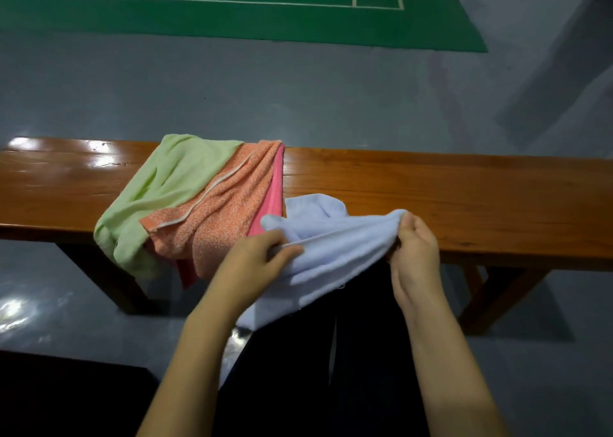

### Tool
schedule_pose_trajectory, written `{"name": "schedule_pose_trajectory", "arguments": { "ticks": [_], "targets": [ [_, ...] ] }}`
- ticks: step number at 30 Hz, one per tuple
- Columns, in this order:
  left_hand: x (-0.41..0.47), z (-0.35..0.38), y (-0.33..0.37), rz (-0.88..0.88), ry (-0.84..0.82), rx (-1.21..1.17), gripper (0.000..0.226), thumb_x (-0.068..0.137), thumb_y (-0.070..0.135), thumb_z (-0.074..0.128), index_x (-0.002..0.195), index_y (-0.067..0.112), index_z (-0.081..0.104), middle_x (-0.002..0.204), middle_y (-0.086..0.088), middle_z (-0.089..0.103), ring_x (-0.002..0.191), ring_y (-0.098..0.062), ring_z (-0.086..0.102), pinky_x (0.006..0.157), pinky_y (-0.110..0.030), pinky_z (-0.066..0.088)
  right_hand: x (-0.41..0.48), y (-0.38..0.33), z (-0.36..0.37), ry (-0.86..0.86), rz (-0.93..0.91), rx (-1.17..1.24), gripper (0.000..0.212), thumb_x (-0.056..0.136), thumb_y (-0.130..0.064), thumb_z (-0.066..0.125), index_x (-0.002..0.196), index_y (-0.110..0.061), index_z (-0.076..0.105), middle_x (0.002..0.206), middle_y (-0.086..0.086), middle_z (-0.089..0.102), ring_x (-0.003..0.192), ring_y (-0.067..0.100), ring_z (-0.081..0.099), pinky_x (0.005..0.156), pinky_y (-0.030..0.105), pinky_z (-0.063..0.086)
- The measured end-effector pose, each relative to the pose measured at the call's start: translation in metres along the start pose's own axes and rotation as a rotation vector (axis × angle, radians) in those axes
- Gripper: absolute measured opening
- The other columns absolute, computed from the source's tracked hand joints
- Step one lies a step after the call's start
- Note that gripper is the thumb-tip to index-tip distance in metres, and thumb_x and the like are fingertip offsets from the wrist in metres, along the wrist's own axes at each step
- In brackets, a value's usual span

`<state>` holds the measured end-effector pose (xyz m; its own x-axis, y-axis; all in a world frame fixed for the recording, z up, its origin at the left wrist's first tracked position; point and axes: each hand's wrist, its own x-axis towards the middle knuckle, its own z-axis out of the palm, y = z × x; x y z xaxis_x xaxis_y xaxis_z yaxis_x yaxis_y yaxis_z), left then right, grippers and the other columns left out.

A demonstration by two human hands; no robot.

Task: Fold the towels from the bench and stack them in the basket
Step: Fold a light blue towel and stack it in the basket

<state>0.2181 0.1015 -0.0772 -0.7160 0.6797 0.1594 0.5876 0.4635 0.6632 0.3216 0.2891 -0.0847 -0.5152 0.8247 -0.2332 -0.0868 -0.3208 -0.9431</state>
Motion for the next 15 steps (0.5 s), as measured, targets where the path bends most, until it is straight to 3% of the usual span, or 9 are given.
{"name": "schedule_pose_trajectory", "arguments": {
  "ticks": [3,8,12,15],
  "targets": [
    [-0.015,-0.011,-0.028,-0.003,0.092,0.033,0.029,0.082,0.04,0.06,0.066,0.017,0.056,0.056,0.008,0.051,0.057,-0.008,0.048,0.056,-0.023,0.036,0.0,0.006,-0.005,0.095,0.071,0.218,0.03,0.103,-0.017,0.039,0.076,-0.014,0.054,0.061,-0.004,0.056,0.061,0.008,0.052,0.065,0.023,0.043],
    [-0.024,-0.026,-0.052,0.007,0.18,0.034,0.047,0.083,0.049,0.053,0.057,0.009,0.047,0.052,-0.004,0.045,0.052,-0.018,0.045,0.054,-0.027,0.036,-0.001,0.018,-0.01,0.15,0.003,0.053,0.028,0.103,-0.02,0.039,0.079,-0.018,0.053,0.072,-0.003,0.052,0.065,0.006,0.049,0.064,0.021,0.042],
    [-0.027,-0.045,-0.023,0.029,0.24,-0.427,0.037,0.078,0.04,0.063,0.058,0.012,0.048,0.065,0.002,0.053,0.061,-0.009,0.047,0.054,-0.018,0.038,0.005,0.019,-0.017,0.204,-0.03,-0.009,0.027,0.103,-0.022,0.038,0.081,-0.021,0.052,0.074,-0.002,0.052,0.068,0.008,0.048,0.067,0.024,0.042],
    [-0.026,-0.06,-0.01,0.055,0.168,-0.626,0.031,0.074,0.039,0.069,0.058,0.02,0.05,0.062,-0.002,0.048,0.06,-0.017,0.044,0.051,-0.026,0.033,0.005,0.023,-0.021,0.247,-0.017,0.003,0.026,0.103,-0.022,0.038,0.081,-0.022,0.052,0.074,-0.002,0.053,0.067,0.008,0.05,0.065,0.023,0.043]
  ]
}}
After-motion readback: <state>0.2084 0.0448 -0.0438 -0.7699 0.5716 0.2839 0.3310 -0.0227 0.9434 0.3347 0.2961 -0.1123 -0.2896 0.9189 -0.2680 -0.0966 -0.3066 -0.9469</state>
